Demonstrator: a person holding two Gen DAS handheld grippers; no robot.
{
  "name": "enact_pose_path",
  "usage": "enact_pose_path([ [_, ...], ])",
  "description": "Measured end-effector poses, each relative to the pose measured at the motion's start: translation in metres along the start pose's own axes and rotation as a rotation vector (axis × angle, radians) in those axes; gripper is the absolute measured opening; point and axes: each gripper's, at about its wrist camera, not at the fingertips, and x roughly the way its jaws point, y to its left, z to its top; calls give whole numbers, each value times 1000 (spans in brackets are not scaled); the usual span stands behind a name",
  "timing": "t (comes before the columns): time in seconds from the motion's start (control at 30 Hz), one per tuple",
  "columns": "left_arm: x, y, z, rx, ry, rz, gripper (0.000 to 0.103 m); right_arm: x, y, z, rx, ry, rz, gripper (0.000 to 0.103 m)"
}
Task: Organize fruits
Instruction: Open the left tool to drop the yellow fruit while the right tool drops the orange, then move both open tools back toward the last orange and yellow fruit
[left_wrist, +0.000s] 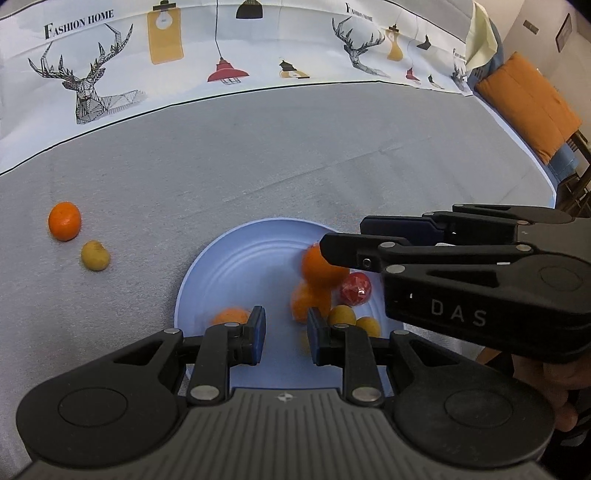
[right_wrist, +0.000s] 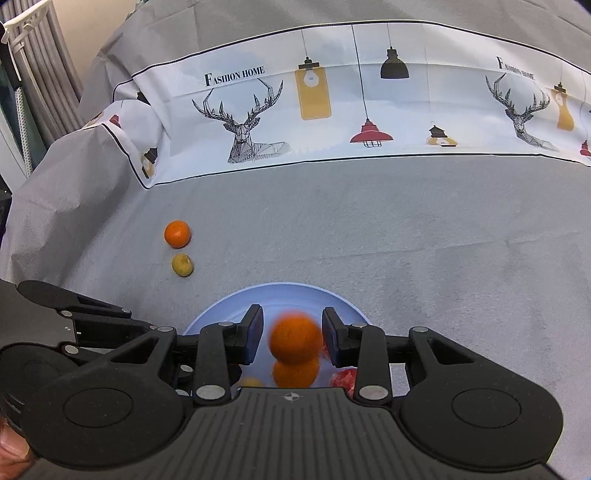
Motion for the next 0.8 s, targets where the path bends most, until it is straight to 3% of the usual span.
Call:
enact_pose_path([
  [0.27,-1,1,0,-7,-4,5,27,0,-1,1,3,0,-4,42],
  [0.8,-5,6,1,-31,-19,17,27,0,-1,0,2,0,-4,42],
])
